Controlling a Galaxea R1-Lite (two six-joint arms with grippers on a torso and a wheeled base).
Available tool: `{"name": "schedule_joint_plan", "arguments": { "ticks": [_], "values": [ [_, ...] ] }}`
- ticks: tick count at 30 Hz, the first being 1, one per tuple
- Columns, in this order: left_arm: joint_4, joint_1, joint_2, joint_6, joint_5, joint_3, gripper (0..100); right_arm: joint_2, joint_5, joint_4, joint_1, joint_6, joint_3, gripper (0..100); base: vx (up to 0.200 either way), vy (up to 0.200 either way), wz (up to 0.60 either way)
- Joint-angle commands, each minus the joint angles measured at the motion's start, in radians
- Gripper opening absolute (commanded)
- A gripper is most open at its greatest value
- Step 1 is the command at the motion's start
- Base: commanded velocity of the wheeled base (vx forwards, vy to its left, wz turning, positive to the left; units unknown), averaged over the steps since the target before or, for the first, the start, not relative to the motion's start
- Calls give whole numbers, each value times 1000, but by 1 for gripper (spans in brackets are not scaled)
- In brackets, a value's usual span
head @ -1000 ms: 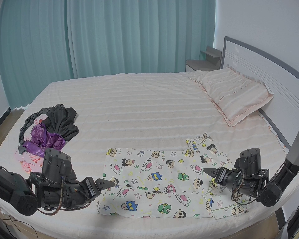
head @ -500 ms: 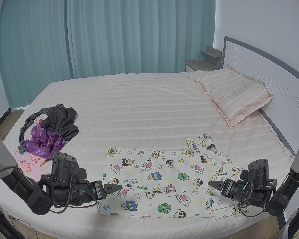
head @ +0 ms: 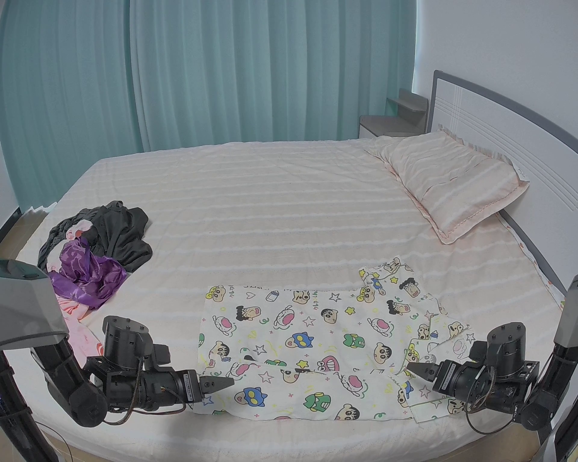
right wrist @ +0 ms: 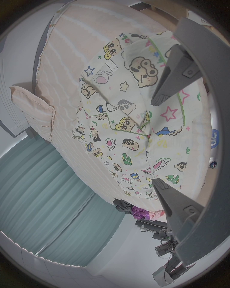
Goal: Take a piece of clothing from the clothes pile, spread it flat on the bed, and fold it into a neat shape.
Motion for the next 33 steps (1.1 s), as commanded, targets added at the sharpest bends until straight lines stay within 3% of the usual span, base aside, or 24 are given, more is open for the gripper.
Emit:
{"name": "schedule_joint_plan", "arguments": {
  "ticks": [1, 11, 16, 33],
  "values": [
    [-34, 19, 33, 3, -10, 18, 100, 22, 1, -10, -2, -1, 21, 100, 0, 0, 0],
    [-150, 28, 117, 10, -10, 42, 100, 22, 2, -10, -3, 1, 21, 100, 0, 0, 0],
    [-158, 48, 151, 103, -10, 56, 100, 24, 2, -10, -3, 2, 21, 100, 0, 0, 0],
    [-158, 48, 152, 100, -12, 54, 100, 24, 15, -10, -3, 2, 21, 100, 0, 0, 0]
  ]
}}
